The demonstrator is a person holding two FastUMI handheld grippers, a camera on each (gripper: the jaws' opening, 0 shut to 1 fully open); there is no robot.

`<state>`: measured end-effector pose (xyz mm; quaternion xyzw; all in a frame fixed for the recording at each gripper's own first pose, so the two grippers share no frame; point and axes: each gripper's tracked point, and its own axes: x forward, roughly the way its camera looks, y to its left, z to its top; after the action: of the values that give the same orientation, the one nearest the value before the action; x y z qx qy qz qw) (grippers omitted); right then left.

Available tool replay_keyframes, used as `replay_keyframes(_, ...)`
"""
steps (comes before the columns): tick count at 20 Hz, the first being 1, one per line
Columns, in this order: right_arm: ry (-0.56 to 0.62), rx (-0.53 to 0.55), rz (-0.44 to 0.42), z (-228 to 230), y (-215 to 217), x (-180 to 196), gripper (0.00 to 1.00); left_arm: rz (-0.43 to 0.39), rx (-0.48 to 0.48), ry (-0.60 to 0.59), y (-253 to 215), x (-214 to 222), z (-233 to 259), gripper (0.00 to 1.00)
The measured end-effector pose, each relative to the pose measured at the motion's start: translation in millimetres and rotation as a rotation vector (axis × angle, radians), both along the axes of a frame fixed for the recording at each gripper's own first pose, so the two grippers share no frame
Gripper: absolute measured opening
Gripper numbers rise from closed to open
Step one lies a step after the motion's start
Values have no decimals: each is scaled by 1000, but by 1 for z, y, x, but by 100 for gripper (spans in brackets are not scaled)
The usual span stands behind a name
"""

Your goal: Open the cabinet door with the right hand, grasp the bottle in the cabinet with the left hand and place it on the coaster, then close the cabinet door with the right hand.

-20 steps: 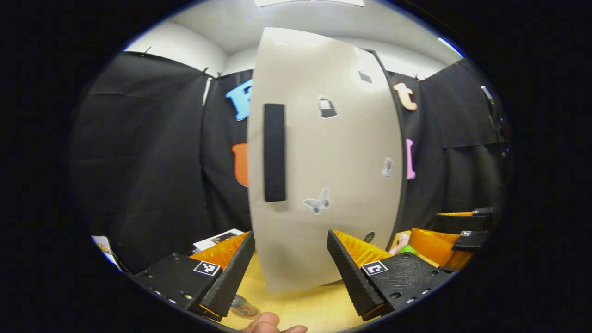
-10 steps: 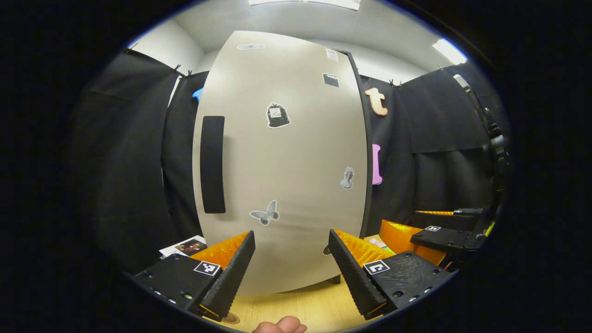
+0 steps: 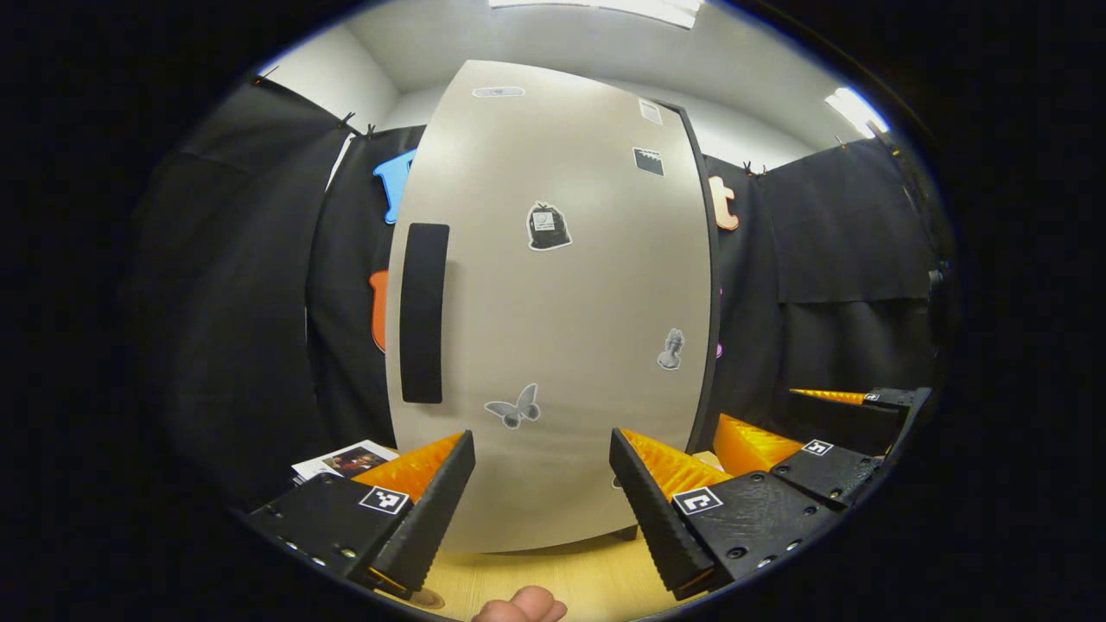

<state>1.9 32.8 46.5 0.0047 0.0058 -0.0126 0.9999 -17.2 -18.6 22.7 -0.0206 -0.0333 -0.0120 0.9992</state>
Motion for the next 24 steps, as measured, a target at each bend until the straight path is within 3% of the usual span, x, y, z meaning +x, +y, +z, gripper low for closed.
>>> replay_keyframes(11, 18, -25, -37, -5, -5, -11, 99, 26, 55, -36, 10, -3, 5, 95)
replay_keyframes(13, 7, -21, -34, -4, -4, -11, 96, 17, 51, -51, 7, -6, 7, 95)
replay_keyframes(18, 3, -23, -36, 0, -11, -23, 99, -45, 35, -74, -6, -11, 12, 95)
replay_keyframes(24, -8, -24, -29, 2, -16, -31, 99, -62, 61, -133, -16, -17, 22, 95)
